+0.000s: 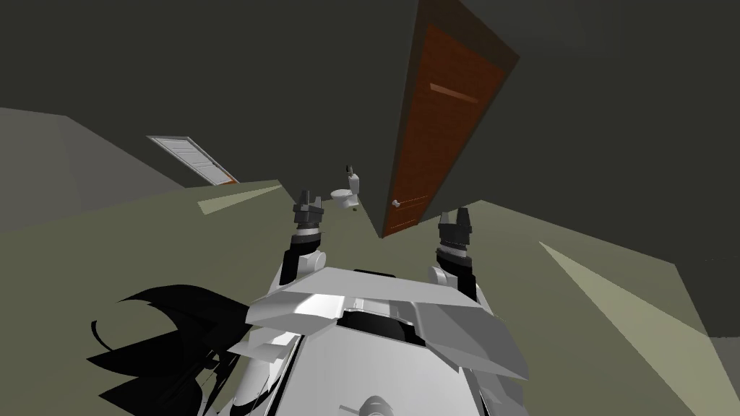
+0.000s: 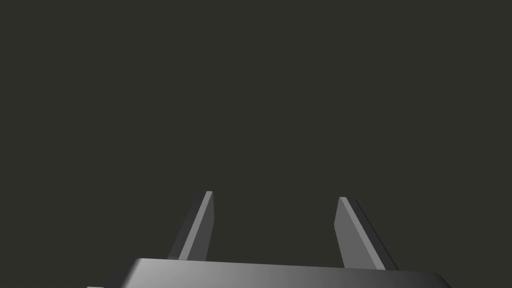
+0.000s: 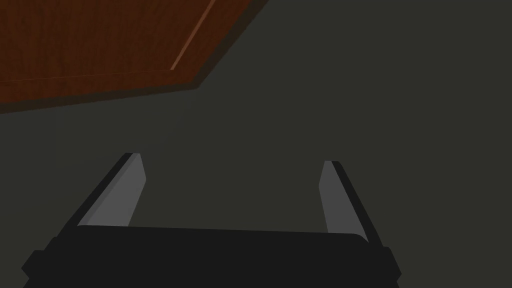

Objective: Pull the door open

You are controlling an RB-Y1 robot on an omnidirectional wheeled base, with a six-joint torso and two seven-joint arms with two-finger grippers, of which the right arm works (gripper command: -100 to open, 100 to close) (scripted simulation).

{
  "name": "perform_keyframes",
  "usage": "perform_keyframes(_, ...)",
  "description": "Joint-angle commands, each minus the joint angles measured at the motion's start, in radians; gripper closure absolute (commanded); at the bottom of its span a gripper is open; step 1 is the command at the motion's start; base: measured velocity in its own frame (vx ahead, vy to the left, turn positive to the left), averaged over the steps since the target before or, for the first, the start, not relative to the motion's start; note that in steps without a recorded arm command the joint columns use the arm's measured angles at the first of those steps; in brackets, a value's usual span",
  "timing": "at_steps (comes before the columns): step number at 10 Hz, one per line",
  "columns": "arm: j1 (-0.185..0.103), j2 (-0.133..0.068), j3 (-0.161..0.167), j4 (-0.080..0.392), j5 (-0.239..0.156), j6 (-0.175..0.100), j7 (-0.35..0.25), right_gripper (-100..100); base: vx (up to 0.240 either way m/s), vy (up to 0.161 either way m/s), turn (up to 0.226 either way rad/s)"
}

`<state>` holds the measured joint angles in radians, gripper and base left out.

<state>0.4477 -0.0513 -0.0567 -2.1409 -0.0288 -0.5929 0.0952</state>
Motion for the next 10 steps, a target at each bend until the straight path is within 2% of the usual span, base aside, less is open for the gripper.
perform_keyframes(1,-0.018,-0.007,-0.006,0.050,0.020,-0.011,0.039,-100,0.095,-0.025,0.062)
perform_keyframes(2,-0.018,-0.007,-0.006,0.055,0.020,-0.011,0.039,-100,0.061,-0.025,0.015)
perform_keyframes(7,-0.059,-0.028,-0.018,0.192,0.076,-0.053,0.145,-100,0.059,-0.032,0.059)
perform_keyframes(10,-0.070,-0.033,-0.021,0.246,0.092,-0.064,0.173,-100,0.056,-0.027,0.033)
